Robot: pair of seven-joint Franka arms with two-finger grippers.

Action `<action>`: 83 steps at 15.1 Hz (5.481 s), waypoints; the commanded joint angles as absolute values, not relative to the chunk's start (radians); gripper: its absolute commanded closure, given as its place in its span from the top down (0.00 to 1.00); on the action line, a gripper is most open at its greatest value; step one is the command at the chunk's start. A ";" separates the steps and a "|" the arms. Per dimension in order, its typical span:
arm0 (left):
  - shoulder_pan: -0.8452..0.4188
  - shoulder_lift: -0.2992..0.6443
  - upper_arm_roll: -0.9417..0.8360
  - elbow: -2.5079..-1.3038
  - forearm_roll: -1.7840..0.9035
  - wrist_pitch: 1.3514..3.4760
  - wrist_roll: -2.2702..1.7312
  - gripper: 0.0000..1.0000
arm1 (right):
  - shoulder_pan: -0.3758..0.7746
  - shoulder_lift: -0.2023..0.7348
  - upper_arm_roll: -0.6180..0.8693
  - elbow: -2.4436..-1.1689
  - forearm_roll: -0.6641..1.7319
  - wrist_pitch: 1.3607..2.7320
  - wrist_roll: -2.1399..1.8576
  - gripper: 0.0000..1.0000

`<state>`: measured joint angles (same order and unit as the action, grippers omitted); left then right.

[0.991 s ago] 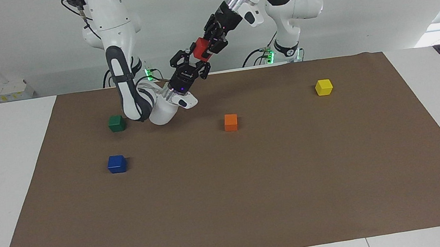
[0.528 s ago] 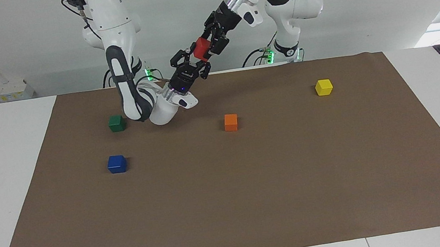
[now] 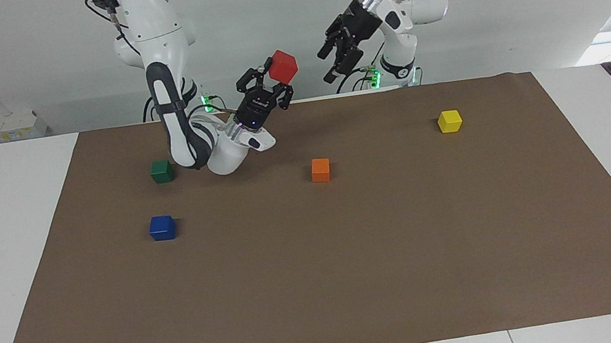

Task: Transfer red block to right arm and stack on blue block
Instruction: 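Grasp the red cube with the right gripper and open the left gripper, then carry the red cube toward the blue cube while the left gripper withdraws, then lower the red cube onto the blue cube with the right gripper, then open the right gripper and lift it away from the stack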

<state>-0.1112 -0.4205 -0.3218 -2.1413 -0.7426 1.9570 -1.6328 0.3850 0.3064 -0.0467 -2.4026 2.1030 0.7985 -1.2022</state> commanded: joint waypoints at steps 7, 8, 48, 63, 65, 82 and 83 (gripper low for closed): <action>0.103 -0.370 -0.331 -2.126 -0.296 1.867 -0.903 1.00 | 0.244 0.186 -0.049 -2.283 2.096 1.043 -0.888 0.00; 0.106 -0.353 -0.322 -2.106 -0.232 1.843 -0.800 1.00 | 0.226 0.161 -0.051 -2.267 2.067 1.102 -0.852 0.00; -0.103 -0.045 -0.026 -1.736 0.009 1.709 -0.144 1.00 | 0.074 -0.071 -0.025 -2.068 -0.080 1.884 -0.029 0.00; -0.095 -0.023 -0.026 -1.658 0.011 1.617 -0.144 1.00 | 0.012 0.129 -0.025 -2.069 -0.078 2.125 -0.028 0.00; -0.095 -0.025 -0.026 -1.661 0.011 1.615 -0.144 1.00 | 0.012 0.132 -0.025 -2.074 -0.077 2.151 -0.029 0.00; -0.072 -0.032 -0.029 -1.618 0.014 1.514 -0.147 1.00 | 0.008 0.124 -0.025 -2.106 -0.029 2.192 -0.008 1.00; -0.071 -0.032 -0.029 -1.620 0.014 1.514 -0.147 1.00 | 0.006 0.124 -0.025 -2.102 -0.029 2.189 -0.008 1.00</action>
